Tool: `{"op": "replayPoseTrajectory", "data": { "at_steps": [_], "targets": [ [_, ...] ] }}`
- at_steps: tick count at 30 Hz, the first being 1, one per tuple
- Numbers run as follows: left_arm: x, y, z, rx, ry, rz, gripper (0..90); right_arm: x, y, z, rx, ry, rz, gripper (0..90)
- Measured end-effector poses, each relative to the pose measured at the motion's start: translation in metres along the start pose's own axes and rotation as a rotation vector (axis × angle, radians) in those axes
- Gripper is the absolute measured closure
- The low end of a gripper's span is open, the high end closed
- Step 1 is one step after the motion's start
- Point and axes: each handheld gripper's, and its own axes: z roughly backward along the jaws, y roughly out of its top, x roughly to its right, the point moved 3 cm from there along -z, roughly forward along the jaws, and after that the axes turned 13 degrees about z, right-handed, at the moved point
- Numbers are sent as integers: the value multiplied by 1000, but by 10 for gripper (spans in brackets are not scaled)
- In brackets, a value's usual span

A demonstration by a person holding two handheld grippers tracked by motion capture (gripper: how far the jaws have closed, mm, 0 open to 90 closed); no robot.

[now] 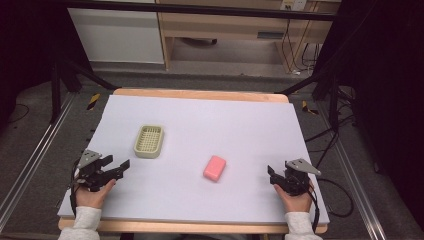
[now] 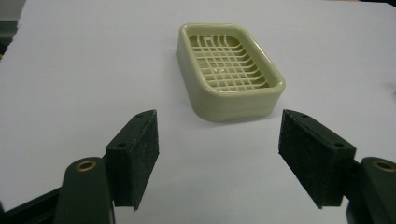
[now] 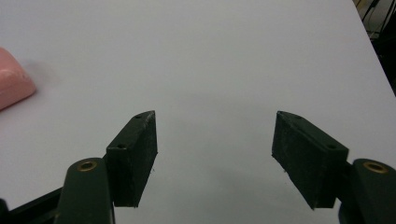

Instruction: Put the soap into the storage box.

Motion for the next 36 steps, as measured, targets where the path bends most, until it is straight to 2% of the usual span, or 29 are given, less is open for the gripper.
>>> {"op": "replayPoseTrajectory", "data": {
  "at_steps": [8,17,26,36],
  "targets": [
    [10,0,-2,3,5,-13,287,1,-6,4,0,12,-38,321],
    [21,1,-5,-1,3,-36,287,-2,-5,1,-10,20,-6,332],
    [27,7,-5,9,-4,-34,285,-4,-2,-1,-9,19,9,346],
    [40,17,-9,5,-28,-42,275,-10,4,-2,-12,25,26,359]
  ]
}}
